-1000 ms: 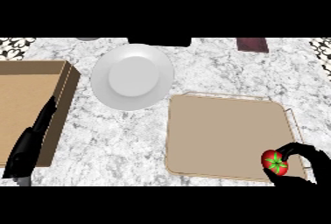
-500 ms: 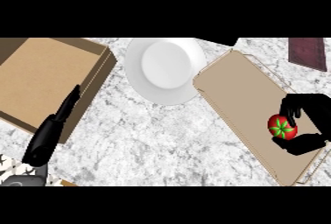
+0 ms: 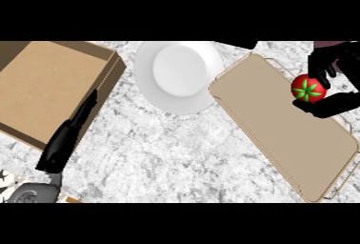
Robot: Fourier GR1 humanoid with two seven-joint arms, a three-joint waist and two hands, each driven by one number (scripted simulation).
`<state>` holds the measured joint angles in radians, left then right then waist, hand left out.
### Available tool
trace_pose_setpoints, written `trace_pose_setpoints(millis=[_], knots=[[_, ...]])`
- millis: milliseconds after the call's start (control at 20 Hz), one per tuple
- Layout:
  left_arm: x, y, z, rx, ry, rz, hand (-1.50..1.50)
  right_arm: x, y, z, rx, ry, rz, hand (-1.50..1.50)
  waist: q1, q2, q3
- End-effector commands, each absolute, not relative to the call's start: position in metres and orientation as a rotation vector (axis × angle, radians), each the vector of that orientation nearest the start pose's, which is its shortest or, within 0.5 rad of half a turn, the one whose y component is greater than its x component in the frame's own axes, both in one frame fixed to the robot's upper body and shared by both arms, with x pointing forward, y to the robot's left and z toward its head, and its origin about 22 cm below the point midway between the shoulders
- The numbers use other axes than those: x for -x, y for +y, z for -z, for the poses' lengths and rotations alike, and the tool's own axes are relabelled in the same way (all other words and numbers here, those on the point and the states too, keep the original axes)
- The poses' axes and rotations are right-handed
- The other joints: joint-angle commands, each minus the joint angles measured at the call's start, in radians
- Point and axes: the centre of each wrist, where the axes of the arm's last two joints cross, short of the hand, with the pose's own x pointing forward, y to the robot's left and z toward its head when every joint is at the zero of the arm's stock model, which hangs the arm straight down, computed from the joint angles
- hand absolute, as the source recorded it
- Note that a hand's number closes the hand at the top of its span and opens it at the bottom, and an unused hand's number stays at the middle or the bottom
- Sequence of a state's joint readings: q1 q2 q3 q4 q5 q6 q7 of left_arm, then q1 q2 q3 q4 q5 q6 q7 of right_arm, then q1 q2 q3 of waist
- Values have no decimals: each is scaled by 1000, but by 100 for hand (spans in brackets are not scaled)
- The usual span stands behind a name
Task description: Pick the tomato from the tray and place it in the plate
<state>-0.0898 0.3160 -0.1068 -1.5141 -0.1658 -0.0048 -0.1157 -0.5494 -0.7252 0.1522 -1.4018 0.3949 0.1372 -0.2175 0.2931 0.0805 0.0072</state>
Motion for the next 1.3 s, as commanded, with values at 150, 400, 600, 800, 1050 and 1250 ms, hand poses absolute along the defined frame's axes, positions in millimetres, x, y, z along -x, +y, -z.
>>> trace_pose_setpoints(millis=[150, 400, 600, 800, 1050, 1250], knots=[[-267, 276, -22, -307, -1643, 476, 0, -383, -290, -212, 395, -2160, -1243, 150, -48, -16, -2], [-262, 292, -16, -334, -1624, 463, 0, -411, -265, -217, 150, -2232, -1297, 150, -80, -27, -6], [-258, 298, -8, -351, -1591, 422, 0, -432, -234, -209, -11, -2234, -1366, 150, -131, -37, -7], [-259, 295, -11, -364, -1595, 397, 0, -450, -166, -211, -116, -2192, -1400, 150, -158, -48, -8], [-238, 314, 4, -403, -1557, 366, 0, -459, -117, -197, -179, -2090, -1474, 150, -180, -52, -9], [-249, 325, -3, -407, -1546, 361, 0, -461, -82, -199, -187, -1998, -1593, 150, -198, -51, -9]])
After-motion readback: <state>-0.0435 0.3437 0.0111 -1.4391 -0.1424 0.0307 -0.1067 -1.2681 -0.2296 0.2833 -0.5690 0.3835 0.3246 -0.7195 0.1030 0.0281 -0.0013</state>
